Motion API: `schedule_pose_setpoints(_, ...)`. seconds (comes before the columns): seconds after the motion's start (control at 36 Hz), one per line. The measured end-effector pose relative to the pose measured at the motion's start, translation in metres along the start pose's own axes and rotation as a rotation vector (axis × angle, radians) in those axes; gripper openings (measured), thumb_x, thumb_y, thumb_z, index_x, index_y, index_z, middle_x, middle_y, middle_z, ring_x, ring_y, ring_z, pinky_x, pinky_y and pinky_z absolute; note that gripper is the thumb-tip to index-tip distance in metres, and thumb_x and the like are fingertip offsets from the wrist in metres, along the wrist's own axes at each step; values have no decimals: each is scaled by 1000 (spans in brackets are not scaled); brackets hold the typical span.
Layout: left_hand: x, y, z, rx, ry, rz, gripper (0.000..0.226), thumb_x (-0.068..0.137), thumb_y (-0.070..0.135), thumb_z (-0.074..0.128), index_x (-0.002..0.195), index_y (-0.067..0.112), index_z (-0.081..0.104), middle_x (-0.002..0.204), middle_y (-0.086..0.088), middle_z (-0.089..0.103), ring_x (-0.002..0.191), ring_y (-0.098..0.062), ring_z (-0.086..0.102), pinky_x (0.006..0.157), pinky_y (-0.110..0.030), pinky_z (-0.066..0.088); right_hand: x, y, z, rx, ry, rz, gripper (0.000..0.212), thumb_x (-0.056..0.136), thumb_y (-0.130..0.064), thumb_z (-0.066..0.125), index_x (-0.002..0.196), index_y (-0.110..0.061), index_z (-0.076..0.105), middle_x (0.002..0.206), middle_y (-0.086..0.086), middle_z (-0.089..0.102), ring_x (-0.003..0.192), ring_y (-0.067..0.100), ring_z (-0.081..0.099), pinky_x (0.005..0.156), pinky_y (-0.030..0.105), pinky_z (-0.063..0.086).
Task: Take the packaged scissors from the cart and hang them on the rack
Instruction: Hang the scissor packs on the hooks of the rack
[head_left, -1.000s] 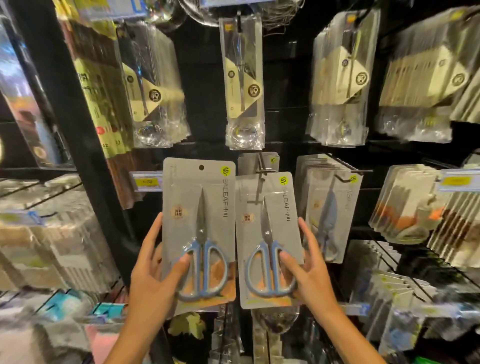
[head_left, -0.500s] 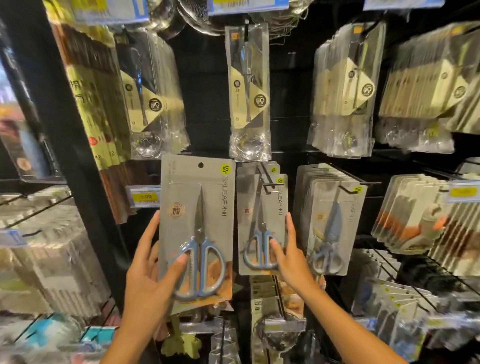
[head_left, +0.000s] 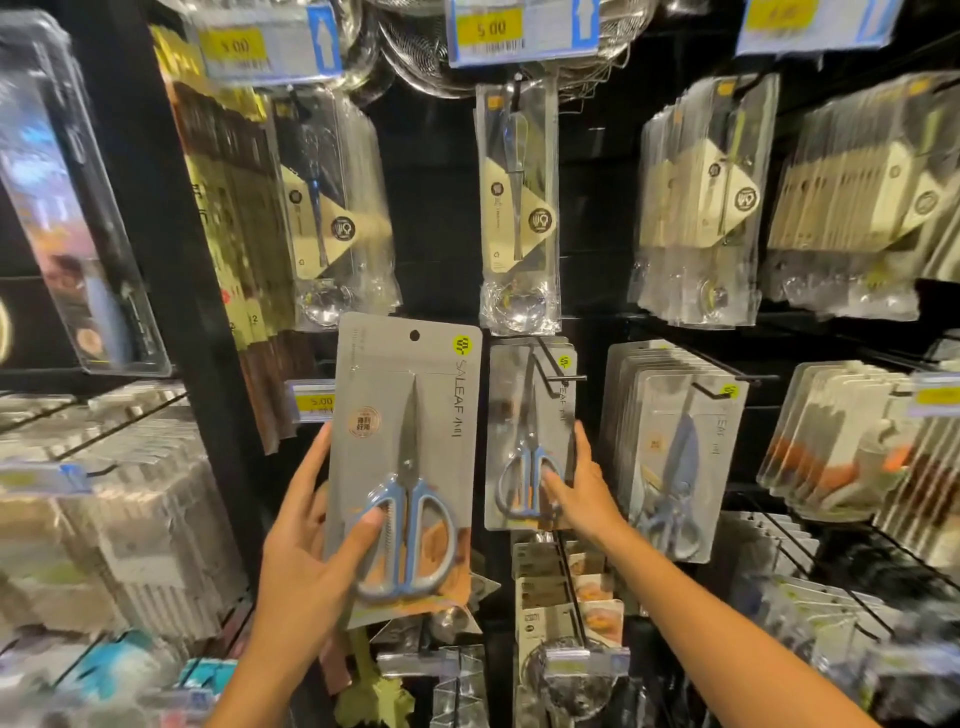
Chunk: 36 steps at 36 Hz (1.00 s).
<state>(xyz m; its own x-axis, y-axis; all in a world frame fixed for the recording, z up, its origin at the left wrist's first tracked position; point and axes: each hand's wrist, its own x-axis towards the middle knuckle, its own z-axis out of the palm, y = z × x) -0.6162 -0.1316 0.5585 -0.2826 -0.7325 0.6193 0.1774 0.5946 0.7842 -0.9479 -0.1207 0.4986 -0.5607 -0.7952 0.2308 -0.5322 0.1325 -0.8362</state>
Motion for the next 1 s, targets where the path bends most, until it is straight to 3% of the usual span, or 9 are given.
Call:
schedule_pose_setpoints(0.08,0,3,1,23,6,22,83,86,20,74,154,51,39,144,31,57,125,1,63,88,-14,57,-16,-11,-3,83,53,-66,87,103,-34,59,160,-43,-6,166,7,21,152,28,25,120,49,28)
schedule_pose_setpoints(0.22,-6,4,4,-4,0,11,82,89,32,82,155,49,38,148,21,57,128,-6,63,91,-21,58,-66,-49,-11,393,-40,-236,57,102,-30,61,146,-54,33,135,-11,61,129,10,58,102,22,47)
schedule_pose_setpoints(0.33,-17,4,9,-26,-5,-33,87,79,44,81,154,51,38,147,17,59,128,-10,64,93,-24,58,-109,-73,-16,504,-211,-328,59,98,-43,61,150,-49,36,131,-10,67,123,12,64,104,32,52)
schedule_pose_setpoints(0.44,-34,3,19,-49,-18,-52,87,82,38,82,156,49,37,145,12,63,126,-13,66,92,-26,59,-131,-81,-21,492,-322,-362,70,103,-19,58,156,-50,23,131,-7,68,115,20,70,99,44,57)
schedule_pose_setpoints(0.56,-48,3,27,-88,-40,-94,88,85,28,83,156,50,35,145,9,63,127,-15,66,93,-26,59,-142,-74,-27,458,-289,-364,72,104,-7,53,154,-52,27,126,-4,71,113,23,69,95,55,56)
schedule_pose_setpoints(0.67,-54,-1,31,-74,-138,-184,93,85,24,83,153,60,31,143,19,62,130,-12,63,95,-23,58,-149,-56,-30,442,-256,-341,76,103,-3,53,151,-57,31,124,-4,72,114,22,69,94,52,57)
schedule_pose_setpoints(0.78,-56,-6,37,17,-230,-258,100,83,22,79,157,55,22,139,15,65,130,-15,64,106,-46,56,-157,-37,-33,465,-220,-281,78,103,1,53,148,-61,34,123,-10,72,106,39,65,94,56,55)
schedule_pose_setpoints(0.89,-53,-8,49,67,-300,-276,104,82,40,86,156,63,16,150,12,57,133,-12,60,107,-48,54,-161,-27,-42,447,-193,-261,76,104,-2,53,149,-59,32,123,-11,72,108,19,70,98,47,55)
schedule_pose_setpoints(1.0,-43,-13,59,82,-389,-298,108,78,49,86,154,67,12,148,7,59,132,-16,62,105,-51,55,-160,-22,-55,434,-149,-251,78,103,0,53,148,-62,33,121,-10,73,105,27,70,96,45,56)
